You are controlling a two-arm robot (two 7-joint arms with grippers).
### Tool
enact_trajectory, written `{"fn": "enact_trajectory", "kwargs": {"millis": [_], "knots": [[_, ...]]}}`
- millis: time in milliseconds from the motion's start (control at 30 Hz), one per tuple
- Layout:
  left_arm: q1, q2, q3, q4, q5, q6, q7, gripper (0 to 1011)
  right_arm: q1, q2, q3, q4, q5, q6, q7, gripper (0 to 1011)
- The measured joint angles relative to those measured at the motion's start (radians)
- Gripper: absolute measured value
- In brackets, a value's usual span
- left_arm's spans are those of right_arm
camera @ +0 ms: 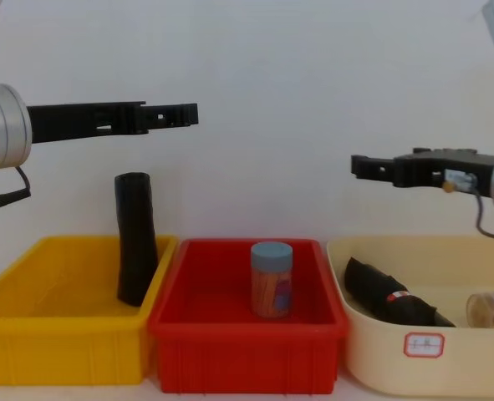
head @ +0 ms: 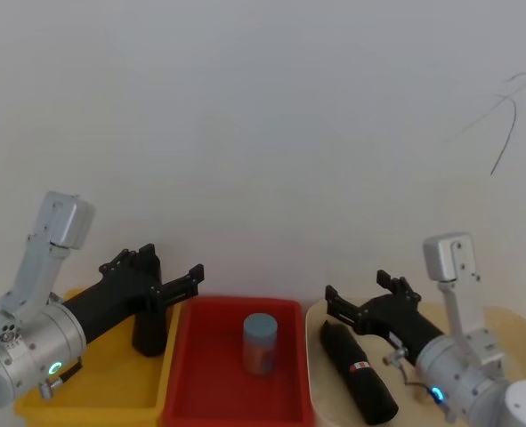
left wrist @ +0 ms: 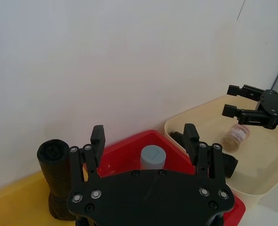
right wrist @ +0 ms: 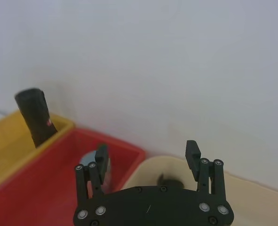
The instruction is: Pick up the garbage bag with the one hand and transfer it to the other hand.
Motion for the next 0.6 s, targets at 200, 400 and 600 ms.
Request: {"fn": "enact_trajectory", "kwargs": {"millis": [200,400,600], "knots": [[0.000,0.000,0.000,0.000,0.000,0.000,0.000,1002,-0.006,-0.033,-0.002,0.008,-0.002,-0.046,-0.012,1000],[0.000,0.000,0.000,0.000,0.000,0.000,0.000,1002,-0.010,-0.053,-0.003,0.014,-0.003,-0.075,-0.020,1000],[0.000,0.000,0.000,0.000,0.000,0.000,0.000,1002,-0.012,-0.066,-0.003,0.017,-0.004,-0.092,-0.025,1000]]}}
